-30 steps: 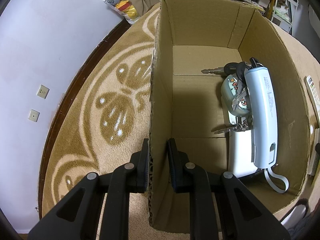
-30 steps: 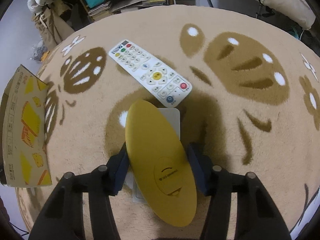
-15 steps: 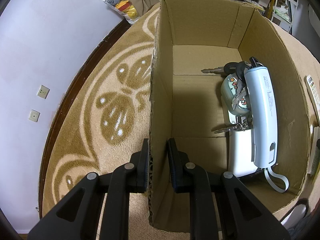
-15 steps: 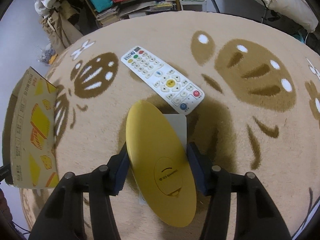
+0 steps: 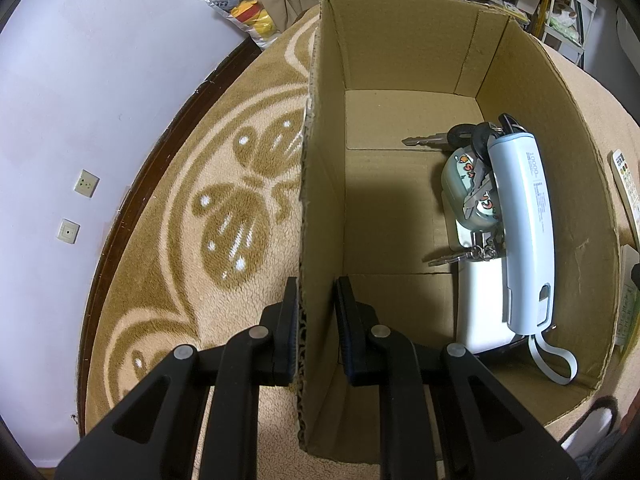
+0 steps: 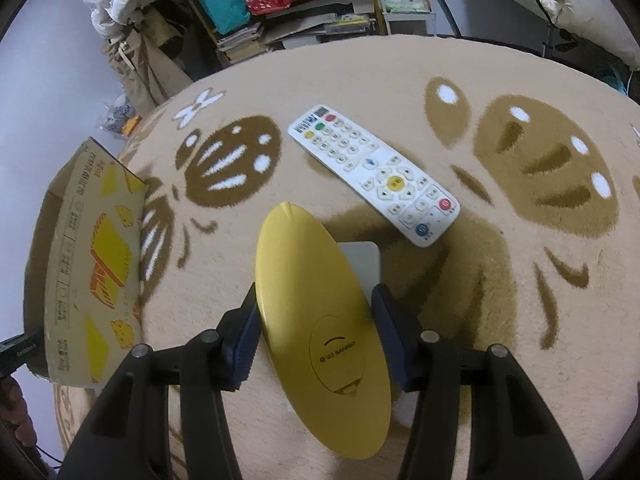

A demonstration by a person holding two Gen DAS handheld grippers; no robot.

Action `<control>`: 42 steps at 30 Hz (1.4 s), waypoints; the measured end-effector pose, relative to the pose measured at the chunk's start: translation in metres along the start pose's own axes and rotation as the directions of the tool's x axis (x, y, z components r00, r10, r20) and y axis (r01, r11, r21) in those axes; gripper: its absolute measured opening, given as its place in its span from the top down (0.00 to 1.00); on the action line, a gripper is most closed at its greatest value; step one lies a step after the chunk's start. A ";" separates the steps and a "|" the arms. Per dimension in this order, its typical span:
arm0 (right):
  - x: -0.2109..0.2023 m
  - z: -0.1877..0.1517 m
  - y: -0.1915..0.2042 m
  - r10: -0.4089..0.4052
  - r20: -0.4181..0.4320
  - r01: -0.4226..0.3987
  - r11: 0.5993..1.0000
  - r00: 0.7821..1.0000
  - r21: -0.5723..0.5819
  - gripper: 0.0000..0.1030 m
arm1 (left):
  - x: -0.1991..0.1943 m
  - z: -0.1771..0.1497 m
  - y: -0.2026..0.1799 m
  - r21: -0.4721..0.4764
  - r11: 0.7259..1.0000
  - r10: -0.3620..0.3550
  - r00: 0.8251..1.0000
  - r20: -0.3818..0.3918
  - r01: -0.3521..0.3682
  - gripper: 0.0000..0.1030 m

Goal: Organize rigid objects
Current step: 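Carry the yellow oval case over the box and drop it in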

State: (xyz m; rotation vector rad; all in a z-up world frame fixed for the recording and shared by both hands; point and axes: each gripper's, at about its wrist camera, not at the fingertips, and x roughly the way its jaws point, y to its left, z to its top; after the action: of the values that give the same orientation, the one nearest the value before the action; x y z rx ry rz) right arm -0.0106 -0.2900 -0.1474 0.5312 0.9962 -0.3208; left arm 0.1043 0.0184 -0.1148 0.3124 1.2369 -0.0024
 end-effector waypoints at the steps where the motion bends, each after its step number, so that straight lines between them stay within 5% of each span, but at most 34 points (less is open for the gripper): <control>1: -0.001 0.000 0.001 0.004 0.007 -0.004 1.000 1.000 -0.002 0.45 | 0.000 0.000 0.000 -0.001 1.000 -0.001 1.000 0.000 0.001 0.83; 4: -0.004 0.001 0.004 0.025 0.026 -0.025 1.000 0.999 -0.003 0.46 | -0.001 0.000 0.000 0.000 1.000 -0.001 1.000 0.000 0.001 0.83; 5: -0.004 0.002 0.006 0.030 0.030 -0.030 1.000 0.999 -0.005 0.70 | -0.001 -0.001 0.000 0.000 1.000 0.000 1.000 0.000 0.000 0.83; 9: -0.006 0.005 0.011 0.039 0.050 -0.038 0.999 0.998 -0.016 0.94 | -0.001 0.000 0.000 -0.001 1.000 -0.001 1.000 -0.001 0.001 0.83; 20: -0.001 0.003 0.018 0.027 0.030 -0.026 0.999 0.999 -0.045 0.94 | -0.002 -0.001 0.000 0.001 1.000 0.001 1.000 -0.001 -0.001 0.83; 26: -0.019 0.005 0.032 0.051 0.109 -0.042 0.996 0.993 -0.076 0.95 | -0.002 -0.002 0.001 -0.001 1.000 -0.003 1.000 -0.001 0.003 0.83; 42: -0.066 0.040 0.137 0.177 0.267 -0.092 0.949 0.947 -0.301 0.95 | -0.001 -0.002 0.004 -0.010 1.000 -0.015 1.000 -0.003 0.014 0.83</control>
State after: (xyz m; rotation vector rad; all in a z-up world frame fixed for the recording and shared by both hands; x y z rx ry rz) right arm 0.0505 -0.1981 -0.0357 0.2767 0.6986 -0.1221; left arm 0.1024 0.0222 -0.1139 0.2951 1.2422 -0.0083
